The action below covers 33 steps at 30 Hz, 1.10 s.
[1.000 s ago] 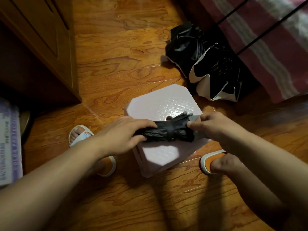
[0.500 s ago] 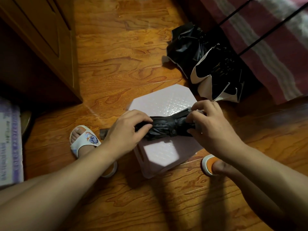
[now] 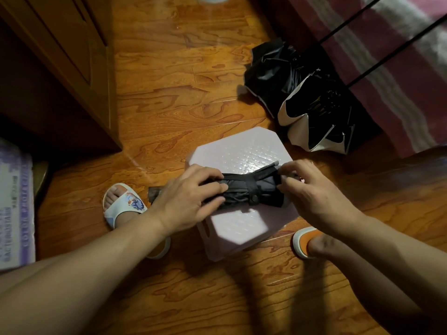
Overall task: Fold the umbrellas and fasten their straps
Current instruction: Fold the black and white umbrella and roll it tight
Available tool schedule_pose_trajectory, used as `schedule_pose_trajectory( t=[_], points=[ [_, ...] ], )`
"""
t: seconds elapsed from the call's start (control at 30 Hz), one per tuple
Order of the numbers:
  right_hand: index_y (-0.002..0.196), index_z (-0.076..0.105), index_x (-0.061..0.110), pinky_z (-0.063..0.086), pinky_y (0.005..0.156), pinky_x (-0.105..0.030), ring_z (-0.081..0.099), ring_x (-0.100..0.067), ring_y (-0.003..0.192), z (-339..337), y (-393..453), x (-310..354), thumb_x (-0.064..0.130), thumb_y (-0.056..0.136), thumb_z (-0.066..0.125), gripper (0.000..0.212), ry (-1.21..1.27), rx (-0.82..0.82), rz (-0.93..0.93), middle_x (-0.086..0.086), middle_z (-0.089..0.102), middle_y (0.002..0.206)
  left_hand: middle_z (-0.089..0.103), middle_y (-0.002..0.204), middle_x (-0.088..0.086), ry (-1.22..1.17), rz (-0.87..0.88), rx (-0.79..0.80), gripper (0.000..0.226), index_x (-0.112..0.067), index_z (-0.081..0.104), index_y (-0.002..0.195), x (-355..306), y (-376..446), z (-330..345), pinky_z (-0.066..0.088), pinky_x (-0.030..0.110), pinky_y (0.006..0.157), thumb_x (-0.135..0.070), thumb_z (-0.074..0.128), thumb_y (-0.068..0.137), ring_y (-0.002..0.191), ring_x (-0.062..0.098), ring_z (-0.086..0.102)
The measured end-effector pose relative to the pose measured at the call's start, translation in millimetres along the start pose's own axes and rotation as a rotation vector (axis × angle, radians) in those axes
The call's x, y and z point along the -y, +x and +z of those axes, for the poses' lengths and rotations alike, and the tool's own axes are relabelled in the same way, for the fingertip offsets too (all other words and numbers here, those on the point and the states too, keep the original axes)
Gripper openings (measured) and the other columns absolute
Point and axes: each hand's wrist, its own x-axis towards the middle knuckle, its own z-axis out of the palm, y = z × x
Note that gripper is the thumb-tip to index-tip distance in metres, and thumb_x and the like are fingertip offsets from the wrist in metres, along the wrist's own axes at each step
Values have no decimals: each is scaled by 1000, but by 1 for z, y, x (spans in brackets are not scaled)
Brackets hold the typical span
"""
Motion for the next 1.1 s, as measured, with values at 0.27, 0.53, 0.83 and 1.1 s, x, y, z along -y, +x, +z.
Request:
schedule_pose_trajectory(
  t=[0.27,0.53,0.83,1.1],
  points=[
    [162,9,20,15,127,-50,11,-31,156,0,37,18,66,91,57,98,-142,294,62,-7,17,169,61,128,7,130,33,24,26,-21,68,121,-3,-3,5,56,47,66,-29,62,97,106,33,56],
    [162,11,22,45,109,-41,44,-27,137,6,25,2,32,99,57,79,-95,375,51,-7,35,159,40,157,8,269,121,270,101,-34,30,158,8,-7,-13,54,48,87,-5,76,73,124,32,52],
    [164,11,24,15,126,-49,9,-30,157,18,-10,-4,32,101,52,75,-197,223,5,-6,12,170,40,156,4,261,74,274,73,-44,31,156,7,3,-18,45,43,95,-26,60,91,131,29,49],
    [163,17,16,35,119,-48,36,-37,147,23,6,-33,5,98,46,71,-261,203,-157,-15,27,166,52,150,8,274,115,179,82,-28,52,148,9,4,-13,59,47,71,0,74,74,108,36,57]
  ],
)
